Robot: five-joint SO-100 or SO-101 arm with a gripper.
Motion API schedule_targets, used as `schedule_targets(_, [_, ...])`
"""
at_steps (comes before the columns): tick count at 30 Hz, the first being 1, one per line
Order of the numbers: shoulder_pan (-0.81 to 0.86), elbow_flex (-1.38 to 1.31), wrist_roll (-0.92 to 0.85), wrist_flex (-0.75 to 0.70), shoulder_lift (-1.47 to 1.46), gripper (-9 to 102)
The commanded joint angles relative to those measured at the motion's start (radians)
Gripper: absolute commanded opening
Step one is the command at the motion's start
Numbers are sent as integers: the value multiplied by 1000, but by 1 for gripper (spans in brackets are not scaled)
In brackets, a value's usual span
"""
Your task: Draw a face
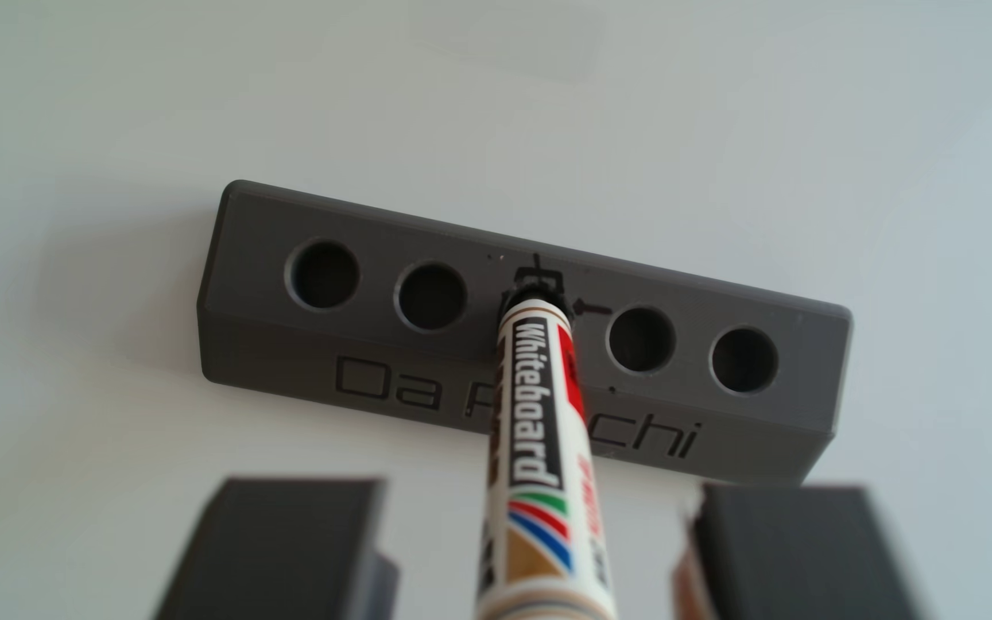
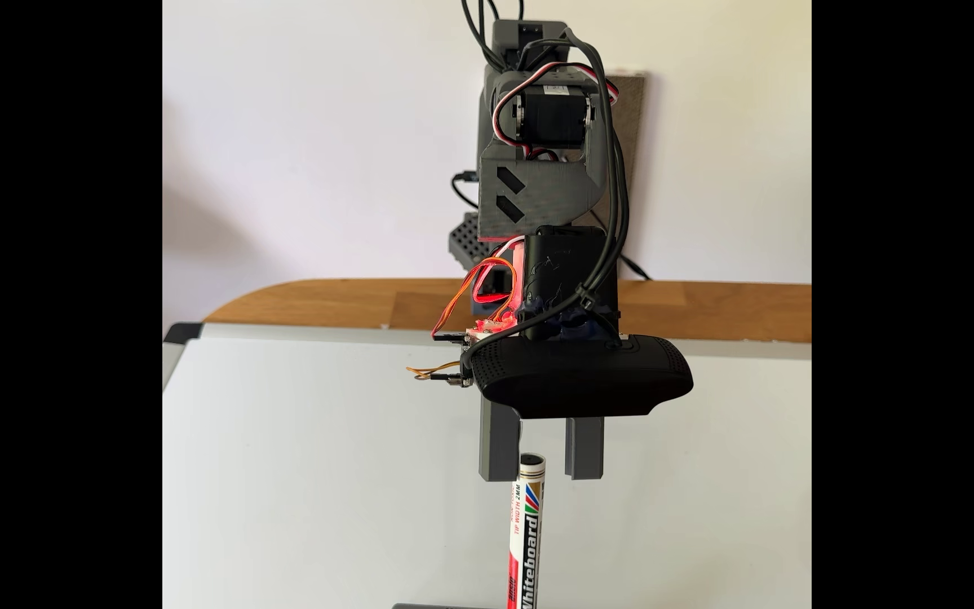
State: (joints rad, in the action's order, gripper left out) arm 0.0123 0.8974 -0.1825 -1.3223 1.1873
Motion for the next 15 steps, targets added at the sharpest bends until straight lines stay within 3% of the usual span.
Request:
schedule_targets(1, [11, -12, -5, 2, 29, 99])
schedule_targets(15, [28, -3, -5, 2, -8, 99])
